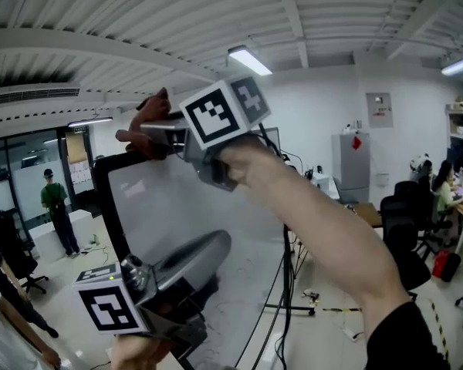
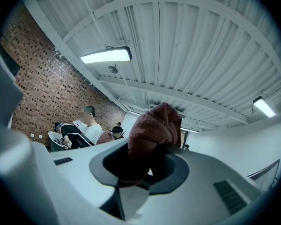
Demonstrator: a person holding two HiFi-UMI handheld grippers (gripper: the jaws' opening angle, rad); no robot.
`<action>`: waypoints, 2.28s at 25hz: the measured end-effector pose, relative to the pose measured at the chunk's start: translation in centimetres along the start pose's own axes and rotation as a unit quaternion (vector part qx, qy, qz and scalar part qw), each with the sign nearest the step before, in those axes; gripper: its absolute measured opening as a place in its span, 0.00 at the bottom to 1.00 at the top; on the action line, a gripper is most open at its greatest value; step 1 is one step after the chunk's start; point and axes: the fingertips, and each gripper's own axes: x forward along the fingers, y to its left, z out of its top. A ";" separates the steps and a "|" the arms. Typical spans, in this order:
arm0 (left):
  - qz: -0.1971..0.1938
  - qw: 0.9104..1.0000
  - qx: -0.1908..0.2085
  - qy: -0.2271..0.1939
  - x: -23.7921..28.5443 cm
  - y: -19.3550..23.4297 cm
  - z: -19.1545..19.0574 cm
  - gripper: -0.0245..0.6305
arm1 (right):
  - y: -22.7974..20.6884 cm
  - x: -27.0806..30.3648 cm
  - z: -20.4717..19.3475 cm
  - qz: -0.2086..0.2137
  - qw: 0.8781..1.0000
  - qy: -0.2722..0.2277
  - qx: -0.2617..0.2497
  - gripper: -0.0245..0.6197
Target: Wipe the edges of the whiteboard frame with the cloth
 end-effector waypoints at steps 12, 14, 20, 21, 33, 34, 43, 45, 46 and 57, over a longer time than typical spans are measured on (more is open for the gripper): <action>-0.050 0.997 0.052 0.034 2.9 -0.3 -2.5 0.02 | -3.2 1.6 1.1 -0.024 0.999 0.007 -0.021 0.21; -0.052 0.998 0.033 0.034 2.9 1.7 -3.2 0.02 | -4.3 0.3 -1.1 -0.030 0.999 0.014 -0.014 0.21; -0.028 0.999 0.017 0.025 6.7 2.6 -4.4 0.02 | -6.6 -2.7 -1.8 -0.004 1.000 0.009 -0.021 0.21; -0.021 0.999 0.022 0.023 6.9 2.9 -4.0 0.02 | -6.6 -2.3 -1.4 0.003 1.000 0.007 -0.027 0.21; 0.049 0.998 0.030 0.002 12.5 12.3 -2.9 0.02 | -12.4 -1.1 -3.0 0.054 0.997 -0.003 -0.054 0.21; 0.051 0.998 0.029 0.002 12.8 13.0 -2.8 0.02 | -13.1 -1.0 -3.2 0.054 0.997 -0.002 -0.055 0.21; 0.088 0.995 0.048 0.004 16.4 18.2 -3.0 0.02 | -18.6 -3.0 -5.5 0.070 0.996 -0.007 -0.048 0.21; 0.095 0.994 0.057 0.006 17.1 19.0 -2.8 0.02 | -19.4 -3.1 -5.8 0.070 0.996 -0.004 -0.051 0.21; 0.097 0.994 0.058 0.007 17.4 19.2 -2.8 0.02 | -19.9 -3.0 -5.9 0.069 0.996 -0.001 -0.053 0.21; 0.205 0.975 0.083 0.021 18.9 25.0 -4.3 0.02 | -24.1 -3.5 -7.6 0.080 0.996 -0.012 -0.024 0.21</action>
